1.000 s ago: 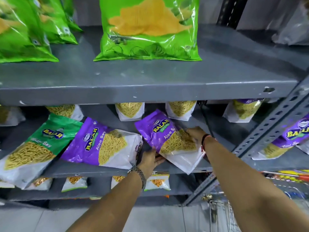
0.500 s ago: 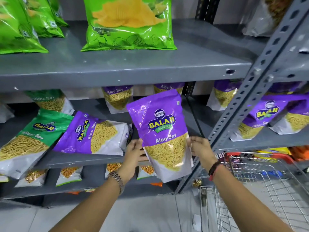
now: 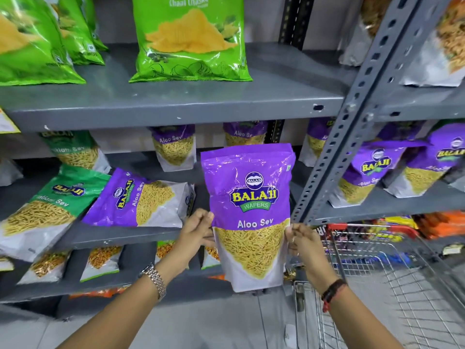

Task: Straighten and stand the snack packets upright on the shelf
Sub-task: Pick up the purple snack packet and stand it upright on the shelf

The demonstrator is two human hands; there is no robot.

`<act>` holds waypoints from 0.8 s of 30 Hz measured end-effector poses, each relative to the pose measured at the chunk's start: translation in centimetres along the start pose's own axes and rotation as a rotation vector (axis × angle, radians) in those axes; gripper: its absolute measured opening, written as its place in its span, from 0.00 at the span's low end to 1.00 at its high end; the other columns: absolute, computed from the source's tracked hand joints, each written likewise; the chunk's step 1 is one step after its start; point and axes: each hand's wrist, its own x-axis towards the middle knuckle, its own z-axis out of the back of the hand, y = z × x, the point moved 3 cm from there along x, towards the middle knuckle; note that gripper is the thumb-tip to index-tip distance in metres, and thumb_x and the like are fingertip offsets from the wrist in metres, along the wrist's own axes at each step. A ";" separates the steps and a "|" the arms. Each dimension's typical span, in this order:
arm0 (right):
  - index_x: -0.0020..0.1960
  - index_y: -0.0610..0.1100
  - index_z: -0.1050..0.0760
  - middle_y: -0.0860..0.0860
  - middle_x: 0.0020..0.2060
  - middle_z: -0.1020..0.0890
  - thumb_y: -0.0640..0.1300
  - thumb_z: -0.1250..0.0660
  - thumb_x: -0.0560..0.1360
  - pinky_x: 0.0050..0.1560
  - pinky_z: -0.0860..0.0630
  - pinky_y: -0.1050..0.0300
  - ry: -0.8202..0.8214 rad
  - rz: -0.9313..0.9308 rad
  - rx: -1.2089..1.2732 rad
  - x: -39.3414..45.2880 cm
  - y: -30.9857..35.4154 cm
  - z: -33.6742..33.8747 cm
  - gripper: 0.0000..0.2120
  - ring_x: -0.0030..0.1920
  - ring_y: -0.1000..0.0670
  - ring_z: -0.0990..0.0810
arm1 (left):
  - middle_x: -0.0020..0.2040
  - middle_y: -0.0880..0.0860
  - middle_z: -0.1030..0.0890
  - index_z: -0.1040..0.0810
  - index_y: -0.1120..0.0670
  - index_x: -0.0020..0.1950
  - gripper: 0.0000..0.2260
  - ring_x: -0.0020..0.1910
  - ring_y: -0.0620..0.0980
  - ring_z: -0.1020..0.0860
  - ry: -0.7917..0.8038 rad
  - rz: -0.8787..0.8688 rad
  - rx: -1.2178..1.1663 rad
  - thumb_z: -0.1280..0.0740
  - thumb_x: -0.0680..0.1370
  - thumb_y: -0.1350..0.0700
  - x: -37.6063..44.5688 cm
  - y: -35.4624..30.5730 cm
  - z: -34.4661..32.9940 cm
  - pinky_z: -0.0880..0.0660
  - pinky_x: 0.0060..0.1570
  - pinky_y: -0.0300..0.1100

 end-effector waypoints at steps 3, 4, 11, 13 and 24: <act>0.35 0.45 0.30 0.49 0.30 0.29 0.32 0.44 0.75 0.33 0.36 0.58 -0.061 -0.002 -0.004 2.3 -0.2 -1.4 0.14 0.32 0.51 0.32 | 0.44 0.53 0.18 0.33 0.55 0.43 0.07 0.37 0.44 0.16 -0.028 -0.008 0.031 0.43 0.80 0.54 1.8 -0.4 0.3 0.20 0.31 0.38; 0.34 0.46 0.31 0.49 0.30 0.30 0.31 0.45 0.74 0.34 0.37 0.58 -0.078 0.006 0.004 3.3 -0.2 -2.2 0.15 0.33 0.51 0.33 | 0.46 0.54 0.19 0.33 0.54 0.43 0.08 0.40 0.46 0.16 -0.044 -0.019 0.051 0.43 0.80 0.54 2.9 -0.5 0.5 0.20 0.33 0.38; 0.35 0.47 0.32 0.49 0.33 0.26 0.31 0.46 0.74 0.38 0.32 0.58 -0.185 0.106 0.067 12.0 3.7 -7.4 0.15 0.37 0.51 0.29 | 0.51 0.58 0.25 0.32 0.51 0.42 0.07 0.55 0.56 0.23 -0.218 -0.075 0.055 0.44 0.80 0.54 11.1 -2.8 2.0 0.21 0.53 0.52; 0.36 0.46 0.32 0.50 0.32 0.26 0.32 0.45 0.76 0.32 0.31 0.66 -0.207 0.127 0.070 14.1 4.9 -8.1 0.14 0.34 0.53 0.30 | 0.48 0.56 0.23 0.32 0.48 0.41 0.08 0.53 0.55 0.23 -0.243 -0.066 0.113 0.43 0.80 0.52 13.4 -2.9 2.6 0.25 0.59 0.60; 0.37 0.47 0.29 0.40 0.48 0.19 0.43 0.44 0.78 0.45 0.26 0.51 -0.314 -0.074 -0.026 16.0 1.7 -8.2 0.12 0.40 0.47 0.22 | 0.57 0.54 0.24 0.30 0.51 0.54 0.07 0.59 0.54 0.24 -0.192 0.058 -0.015 0.41 0.79 0.50 14.5 -1.8 2.8 0.24 0.54 0.49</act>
